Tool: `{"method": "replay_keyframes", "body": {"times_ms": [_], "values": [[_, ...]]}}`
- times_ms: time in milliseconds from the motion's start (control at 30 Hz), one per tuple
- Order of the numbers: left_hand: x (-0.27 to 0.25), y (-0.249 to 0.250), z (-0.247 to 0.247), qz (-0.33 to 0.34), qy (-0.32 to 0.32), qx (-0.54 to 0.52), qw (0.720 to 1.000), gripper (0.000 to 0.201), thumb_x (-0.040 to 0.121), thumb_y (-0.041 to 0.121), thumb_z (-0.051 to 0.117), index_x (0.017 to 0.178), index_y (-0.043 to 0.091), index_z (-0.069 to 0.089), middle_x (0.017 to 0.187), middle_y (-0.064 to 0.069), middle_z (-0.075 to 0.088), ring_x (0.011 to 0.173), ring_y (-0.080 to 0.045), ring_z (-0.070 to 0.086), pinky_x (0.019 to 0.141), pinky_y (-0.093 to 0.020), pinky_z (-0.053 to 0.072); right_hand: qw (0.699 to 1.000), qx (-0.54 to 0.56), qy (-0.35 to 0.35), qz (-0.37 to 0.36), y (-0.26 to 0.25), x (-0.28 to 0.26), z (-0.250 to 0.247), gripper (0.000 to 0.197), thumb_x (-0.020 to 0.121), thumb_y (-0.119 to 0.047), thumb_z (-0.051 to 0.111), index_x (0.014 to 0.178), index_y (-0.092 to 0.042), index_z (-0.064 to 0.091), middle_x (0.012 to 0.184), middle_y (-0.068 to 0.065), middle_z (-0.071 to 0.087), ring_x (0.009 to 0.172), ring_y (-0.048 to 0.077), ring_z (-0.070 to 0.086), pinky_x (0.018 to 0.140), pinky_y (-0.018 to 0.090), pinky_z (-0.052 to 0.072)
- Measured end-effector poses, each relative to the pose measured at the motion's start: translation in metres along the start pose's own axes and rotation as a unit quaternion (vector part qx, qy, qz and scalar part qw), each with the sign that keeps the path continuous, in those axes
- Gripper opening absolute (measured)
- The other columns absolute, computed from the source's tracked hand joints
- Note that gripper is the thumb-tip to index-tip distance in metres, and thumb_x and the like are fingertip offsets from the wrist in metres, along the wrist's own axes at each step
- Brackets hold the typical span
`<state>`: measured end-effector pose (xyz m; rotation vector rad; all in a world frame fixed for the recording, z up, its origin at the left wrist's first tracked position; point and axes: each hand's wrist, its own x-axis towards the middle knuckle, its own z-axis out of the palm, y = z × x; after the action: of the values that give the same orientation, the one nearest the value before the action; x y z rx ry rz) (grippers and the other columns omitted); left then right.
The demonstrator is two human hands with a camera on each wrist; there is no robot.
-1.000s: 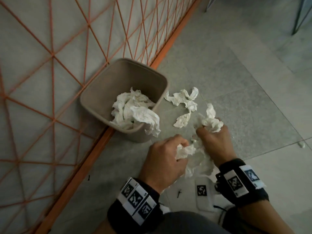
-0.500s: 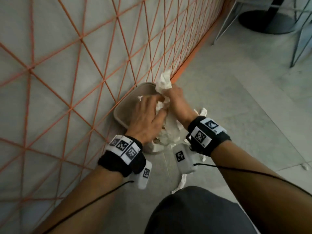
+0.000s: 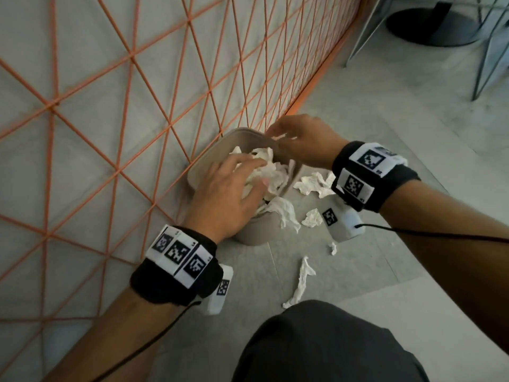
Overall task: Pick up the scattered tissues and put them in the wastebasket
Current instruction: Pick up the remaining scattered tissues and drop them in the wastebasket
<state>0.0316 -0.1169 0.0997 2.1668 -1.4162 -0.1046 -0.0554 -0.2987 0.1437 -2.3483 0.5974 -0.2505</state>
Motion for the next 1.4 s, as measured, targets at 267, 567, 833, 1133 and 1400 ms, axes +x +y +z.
{"method": "replay_keyframes", "body": {"times_ms": [267,567,833,1133,1400], "values": [[0.019,0.01,0.023,-0.065,-0.202,-0.081,0.974,0.017,0.088,0.027,0.066,0.105,0.029,0.066,0.094,0.009,0.067,0.087,-0.012,0.063,0.088,-0.034,0.053,0.97,-0.215,-0.111,-0.038,0.011,-0.008,-0.053,0.029,0.092,-0.018,0.05,0.118,-0.023,0.063,0.124,0.0,0.062,0.094,0.006,0.047,0.087,0.025,0.036],[0.05,-0.001,0.005,-0.071,0.076,0.004,0.995,0.015,0.087,0.012,0.064,0.088,0.023,0.074,0.094,0.008,0.064,0.083,-0.01,0.062,0.079,-0.026,0.051,0.952,-0.243,-0.184,0.014,0.084,-0.065,-0.091,0.025,0.094,-0.023,0.051,0.115,-0.029,0.062,0.112,-0.006,0.065,0.089,0.013,0.061,0.084,0.027,0.042],[0.042,0.002,0.002,-0.092,-0.232,0.114,0.962,0.036,0.093,0.015,0.048,0.123,0.025,0.065,0.138,-0.002,0.058,0.127,-0.023,0.052,0.108,-0.037,0.04,0.934,-0.229,-0.261,0.084,0.19,-0.105,-0.027,0.028,0.092,-0.025,0.051,0.117,-0.032,0.06,0.117,-0.004,0.06,0.09,0.009,0.053,0.089,0.029,0.046],[0.07,0.142,-0.037,0.083,-0.077,0.003,0.994,0.029,0.093,0.019,0.051,0.114,0.031,0.068,0.105,0.012,0.069,0.091,-0.002,0.062,0.085,-0.027,0.053,0.942,-0.188,-0.258,0.1,0.255,-0.071,0.018,0.037,0.089,-0.029,0.057,0.126,-0.028,0.053,0.127,0.007,0.049,0.102,0.026,0.057,0.095,0.039,0.046],[0.019,0.108,0.173,-0.187,-0.386,0.06,0.901,0.042,0.09,0.023,0.052,0.13,0.033,0.048,0.138,-0.005,0.043,0.119,-0.036,0.05,0.097,-0.046,0.046,0.964,-0.145,-0.198,0.099,0.284,-0.029,0.029,0.053,0.085,-0.032,0.064,0.134,-0.024,0.046,0.135,0.018,0.044,0.116,0.042,0.051,0.1,0.049,0.043]]}}
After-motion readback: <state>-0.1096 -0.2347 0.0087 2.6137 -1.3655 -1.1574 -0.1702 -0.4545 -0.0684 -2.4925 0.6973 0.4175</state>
